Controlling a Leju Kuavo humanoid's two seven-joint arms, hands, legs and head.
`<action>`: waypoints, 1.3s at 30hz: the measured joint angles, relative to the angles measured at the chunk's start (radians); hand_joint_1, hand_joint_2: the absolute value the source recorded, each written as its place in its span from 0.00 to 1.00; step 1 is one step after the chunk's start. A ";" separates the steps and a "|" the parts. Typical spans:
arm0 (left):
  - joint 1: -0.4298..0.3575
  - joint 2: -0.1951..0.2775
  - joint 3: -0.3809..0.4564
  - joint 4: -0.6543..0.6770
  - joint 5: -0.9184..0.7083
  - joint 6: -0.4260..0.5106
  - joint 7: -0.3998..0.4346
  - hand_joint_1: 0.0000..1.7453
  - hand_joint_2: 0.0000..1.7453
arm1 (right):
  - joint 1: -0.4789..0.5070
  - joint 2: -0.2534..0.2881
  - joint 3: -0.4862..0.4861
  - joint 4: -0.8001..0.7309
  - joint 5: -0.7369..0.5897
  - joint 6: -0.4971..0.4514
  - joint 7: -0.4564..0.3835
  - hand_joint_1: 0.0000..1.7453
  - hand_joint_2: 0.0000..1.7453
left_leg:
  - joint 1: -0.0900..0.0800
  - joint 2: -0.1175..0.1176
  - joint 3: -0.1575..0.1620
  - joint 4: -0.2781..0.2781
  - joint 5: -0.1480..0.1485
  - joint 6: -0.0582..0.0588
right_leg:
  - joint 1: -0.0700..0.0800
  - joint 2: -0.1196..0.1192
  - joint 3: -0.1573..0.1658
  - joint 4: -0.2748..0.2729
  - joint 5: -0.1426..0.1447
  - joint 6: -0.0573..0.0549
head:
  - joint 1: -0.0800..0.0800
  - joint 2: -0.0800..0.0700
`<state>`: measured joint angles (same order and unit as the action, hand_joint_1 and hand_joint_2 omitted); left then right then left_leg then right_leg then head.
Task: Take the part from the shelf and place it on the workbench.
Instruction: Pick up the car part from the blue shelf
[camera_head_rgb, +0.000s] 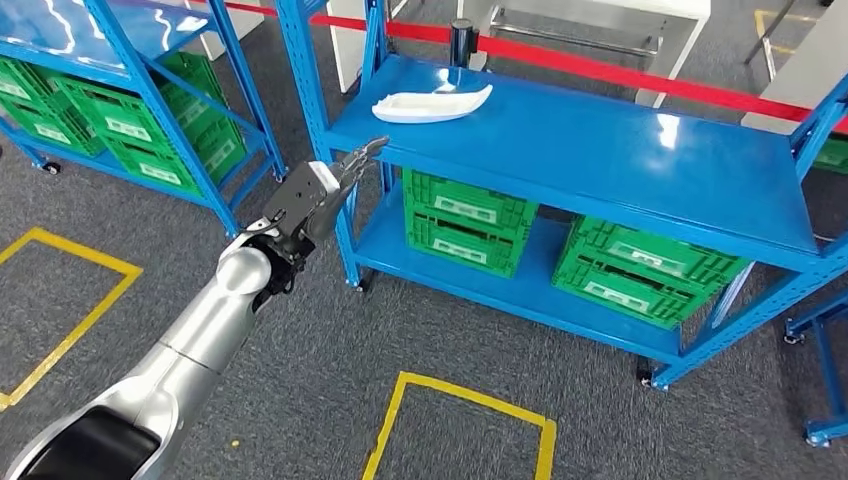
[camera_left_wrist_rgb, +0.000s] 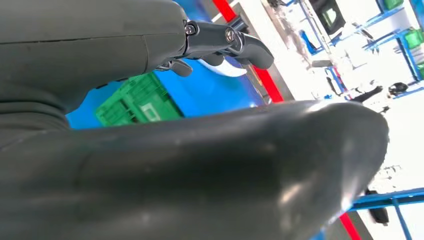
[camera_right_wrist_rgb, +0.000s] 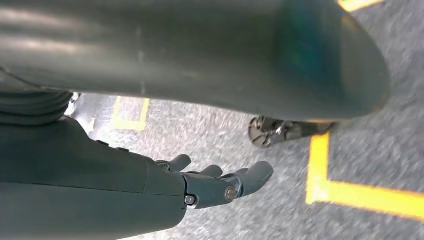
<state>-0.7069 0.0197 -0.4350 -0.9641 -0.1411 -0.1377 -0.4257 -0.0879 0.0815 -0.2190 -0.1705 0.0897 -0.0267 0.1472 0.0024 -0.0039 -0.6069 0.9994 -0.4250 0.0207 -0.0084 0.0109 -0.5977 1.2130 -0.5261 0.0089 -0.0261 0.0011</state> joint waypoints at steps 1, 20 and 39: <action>0.003 0.000 -0.005 -0.005 0.001 -0.001 0.002 0.00 0.00 | 0.000 0.000 0.000 0.000 0.000 0.001 -0.001 0.00 0.00 | 0.000 -0.001 0.015 -0.001 -0.013 0.002 | 0.000 -0.001 -0.046 0.050 -0.028 0.002 | 0.000 0.000; 0.029 0.004 -0.087 -0.060 0.010 0.002 0.057 0.00 0.00 | 0.008 -0.003 0.000 0.004 0.003 0.017 -0.020 0.00 0.00 | 0.001 -0.003 -0.038 0.232 -0.203 -0.057 | 0.003 0.012 -0.024 -0.189 0.096 -0.050 | -0.004 0.000; 0.040 0.008 -0.093 -0.062 0.018 0.014 0.059 0.00 0.00 | 0.003 -0.006 0.000 0.005 0.000 0.019 -0.018 0.00 0.00 | -0.004 0.042 0.024 0.023 -0.040 -0.022 | -0.003 -0.038 -0.031 -0.167 0.076 0.002 | 0.002 0.000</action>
<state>-0.6673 0.0279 -0.5277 -1.0260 -0.1236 -0.1239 -0.3667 -0.0848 0.0751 -0.2190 -0.1656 0.0900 -0.0074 0.1287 -0.0012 0.0383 -0.5826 1.0223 -0.4647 -0.0017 -0.0110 -0.0273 -0.6287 1.0461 -0.4504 0.0106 -0.0241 0.0011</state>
